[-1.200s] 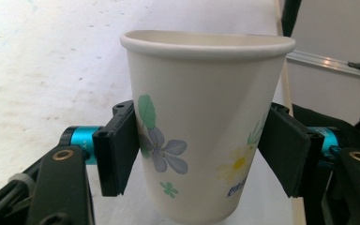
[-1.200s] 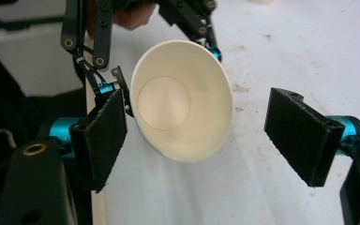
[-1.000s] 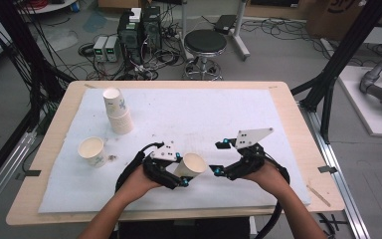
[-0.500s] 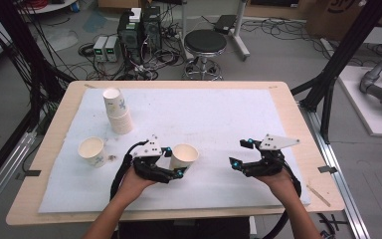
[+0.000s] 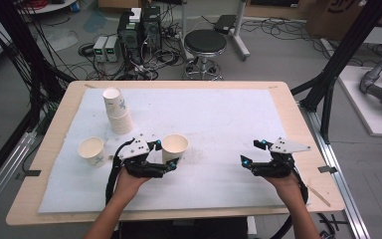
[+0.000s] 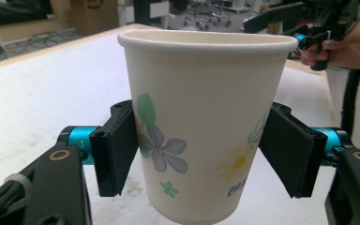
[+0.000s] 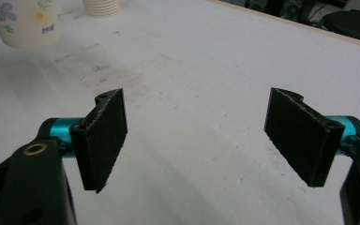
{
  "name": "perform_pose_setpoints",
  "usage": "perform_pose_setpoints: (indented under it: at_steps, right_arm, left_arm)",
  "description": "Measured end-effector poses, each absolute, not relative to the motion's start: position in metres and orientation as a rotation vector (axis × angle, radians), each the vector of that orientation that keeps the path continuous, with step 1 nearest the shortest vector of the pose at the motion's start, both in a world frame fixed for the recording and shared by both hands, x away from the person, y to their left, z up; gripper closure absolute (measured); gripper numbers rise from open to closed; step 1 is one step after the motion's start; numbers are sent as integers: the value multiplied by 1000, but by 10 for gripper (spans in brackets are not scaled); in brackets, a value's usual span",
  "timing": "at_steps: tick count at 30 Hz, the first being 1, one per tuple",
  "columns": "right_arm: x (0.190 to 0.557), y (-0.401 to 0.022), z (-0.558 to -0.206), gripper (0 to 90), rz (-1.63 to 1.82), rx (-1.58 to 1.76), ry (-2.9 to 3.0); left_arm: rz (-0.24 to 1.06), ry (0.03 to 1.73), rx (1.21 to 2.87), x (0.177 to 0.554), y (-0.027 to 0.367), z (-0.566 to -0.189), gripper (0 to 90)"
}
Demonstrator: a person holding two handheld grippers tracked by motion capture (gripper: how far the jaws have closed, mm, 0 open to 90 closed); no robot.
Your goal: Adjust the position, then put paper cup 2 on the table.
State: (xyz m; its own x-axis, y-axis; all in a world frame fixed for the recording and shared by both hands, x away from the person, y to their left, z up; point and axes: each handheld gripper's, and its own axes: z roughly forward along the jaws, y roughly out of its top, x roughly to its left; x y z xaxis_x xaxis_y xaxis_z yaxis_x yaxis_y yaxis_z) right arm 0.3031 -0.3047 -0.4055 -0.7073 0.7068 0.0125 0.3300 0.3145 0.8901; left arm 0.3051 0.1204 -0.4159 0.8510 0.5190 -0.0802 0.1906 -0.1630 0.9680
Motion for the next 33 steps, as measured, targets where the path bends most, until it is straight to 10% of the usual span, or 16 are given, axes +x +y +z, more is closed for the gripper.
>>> perform_pose_setpoints:
  at_steps: [33]
  right_arm:
    - [301, -309, -405, 221, 1374, 944, 2171]
  left_arm:
    - [379, 590, 1569, 349, 106, -407, 299]
